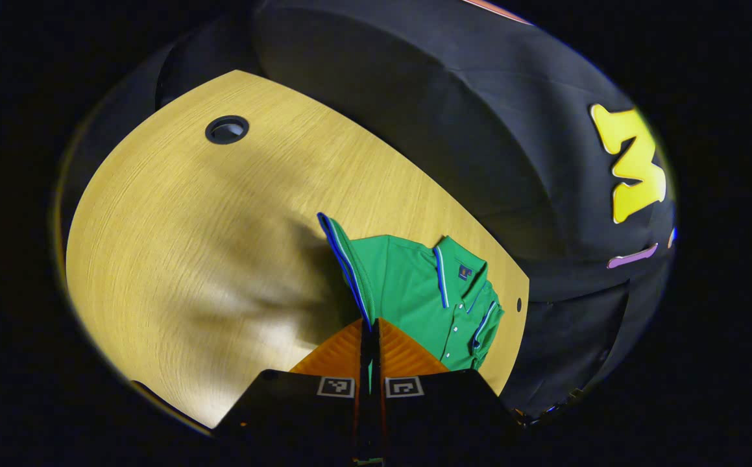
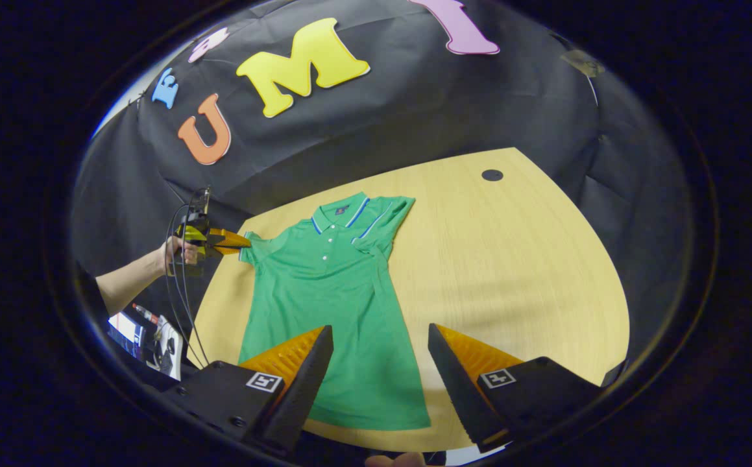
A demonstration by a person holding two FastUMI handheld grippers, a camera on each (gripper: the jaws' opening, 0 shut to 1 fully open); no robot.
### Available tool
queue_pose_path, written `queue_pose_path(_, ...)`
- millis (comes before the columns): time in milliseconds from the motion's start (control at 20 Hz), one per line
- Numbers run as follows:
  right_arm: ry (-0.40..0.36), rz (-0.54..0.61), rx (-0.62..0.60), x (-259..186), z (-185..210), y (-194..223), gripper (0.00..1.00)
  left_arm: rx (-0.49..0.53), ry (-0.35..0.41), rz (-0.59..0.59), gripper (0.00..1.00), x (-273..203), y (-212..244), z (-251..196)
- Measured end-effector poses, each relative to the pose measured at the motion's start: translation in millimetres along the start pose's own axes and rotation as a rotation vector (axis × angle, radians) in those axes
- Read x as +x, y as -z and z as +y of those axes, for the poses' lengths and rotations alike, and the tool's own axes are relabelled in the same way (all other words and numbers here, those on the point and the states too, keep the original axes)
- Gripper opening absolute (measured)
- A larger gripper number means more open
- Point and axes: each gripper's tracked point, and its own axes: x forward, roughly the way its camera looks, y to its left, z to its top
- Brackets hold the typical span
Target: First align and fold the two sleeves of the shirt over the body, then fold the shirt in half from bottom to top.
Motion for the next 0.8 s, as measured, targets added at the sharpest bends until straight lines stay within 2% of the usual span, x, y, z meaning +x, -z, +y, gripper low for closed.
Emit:
queue_pose_path(150, 0.014, -0.024, -0.034, -16, -4, 4, 0.94, 0.086, -0.033, 0.014, 0.03, 4, 6, -27)
queue_pose_path(350, 0.039, -0.042, 0.012, -34, -20, 12, 0.94, 0.225, -0.078, 0.084, 0.03, 30, 30, -65)
queue_pose_path(650, 0.083, -0.046, 0.148, -52, -54, 34, 0.94, 0.261, -0.063, 0.168, 0.04, 92, 68, -112)
queue_pose_path(750, 0.096, -0.049, 0.172, -57, -62, 37, 0.94, 0.263, -0.049, 0.179, 0.07, 104, 76, -123)
queue_pose_path(800, 0.097, -0.049, 0.182, -59, -63, 39, 0.94, 0.266, -0.056, 0.171, 0.12, 110, 77, -126)
